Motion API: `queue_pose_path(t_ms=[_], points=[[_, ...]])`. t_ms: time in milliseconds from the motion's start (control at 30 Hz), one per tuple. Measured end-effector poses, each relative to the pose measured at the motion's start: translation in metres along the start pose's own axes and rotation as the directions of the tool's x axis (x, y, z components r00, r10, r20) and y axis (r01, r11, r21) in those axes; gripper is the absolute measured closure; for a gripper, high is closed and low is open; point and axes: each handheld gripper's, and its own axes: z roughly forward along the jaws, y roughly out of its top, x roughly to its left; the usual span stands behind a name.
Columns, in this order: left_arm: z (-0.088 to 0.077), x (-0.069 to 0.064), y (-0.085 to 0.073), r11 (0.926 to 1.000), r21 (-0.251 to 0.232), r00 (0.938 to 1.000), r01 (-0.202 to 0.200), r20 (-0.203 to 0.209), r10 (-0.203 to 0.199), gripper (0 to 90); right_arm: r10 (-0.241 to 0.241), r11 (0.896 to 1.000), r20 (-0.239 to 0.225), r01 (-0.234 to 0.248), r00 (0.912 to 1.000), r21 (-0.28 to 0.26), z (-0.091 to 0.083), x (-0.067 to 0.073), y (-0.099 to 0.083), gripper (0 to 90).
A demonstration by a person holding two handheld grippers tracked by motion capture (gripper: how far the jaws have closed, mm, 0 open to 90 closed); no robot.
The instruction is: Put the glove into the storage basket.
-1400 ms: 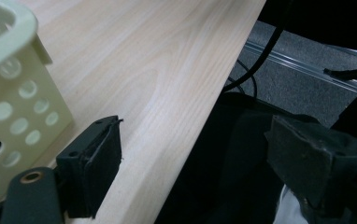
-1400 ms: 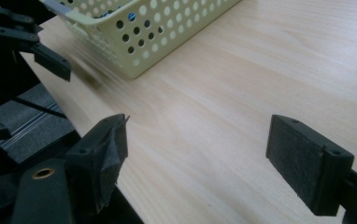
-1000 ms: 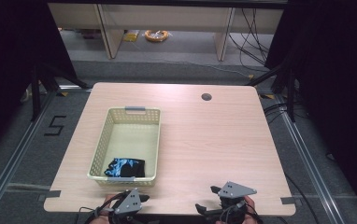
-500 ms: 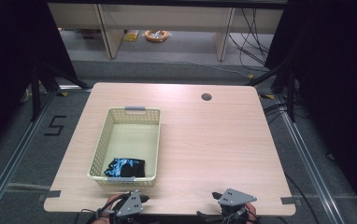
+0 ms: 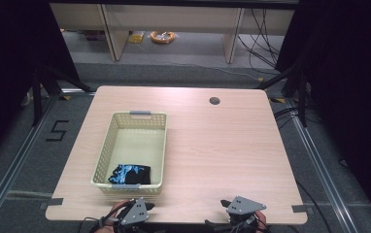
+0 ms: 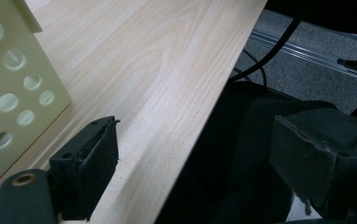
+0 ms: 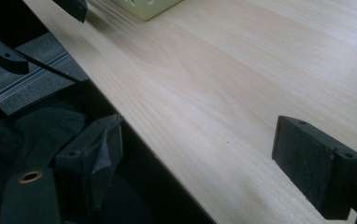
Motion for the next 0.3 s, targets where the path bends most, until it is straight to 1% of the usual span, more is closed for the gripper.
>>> queue_pose_path(t_ms=[67, 133, 200, 233, 267, 300], points=[[-0.0002, 0.0, 0.0, 1.0, 0.0, 1.0, 0.0, 0.0, 0.0, 15.3, 0.005, 1.0, 0.007, -0.005, 1.0, 0.001, -0.0002, 0.0003, -0.0001, 17.3], [-0.0003, 0.0001, -0.0001, 1.0, 0.0, 1.0, -0.001, -0.002, 0.001, 15.3, -0.004, 1.0, 0.005, 0.004, 1.0, -0.007, 0.0001, -0.0012, -0.0001, 17.3], [-0.0004, 0.0017, 0.0002, 0.9999, -0.001, 0.9998, -0.017, -0.006, 0.017, 15.3, -0.005, 1.0, 0.008, 0.005, 1.0, -0.007, -0.0004, -0.0016, -0.0001, 17.3], [0.0, 0.0016, -0.0001, 1.0, 0.005, 1.0, -0.003, -0.007, 0.003, 15.3, -0.002, 1.0, 0.008, 0.002, 1.0, 0.0, -0.0008, -0.0019, 0.0001, 17.3], [-0.0014, 0.0028, 0.0006, 0.9996, 0.027, 1.0, -0.008, 0.001, 0.008, 15.3, -0.005, 1.0, 0.012, 0.005, 0.9999, -0.005, -0.0005, -0.0025, 0.0001, 17.3], [0.0003, 0.0016, -0.0003, 1.0, 0.001, 0.9999, -0.002, -0.015, 0.002, 15.3, 0.013, 1.0, 0.012, -0.013, 0.9998, -0.003, -0.0008, -0.0025, 0.0002, 17.3]])
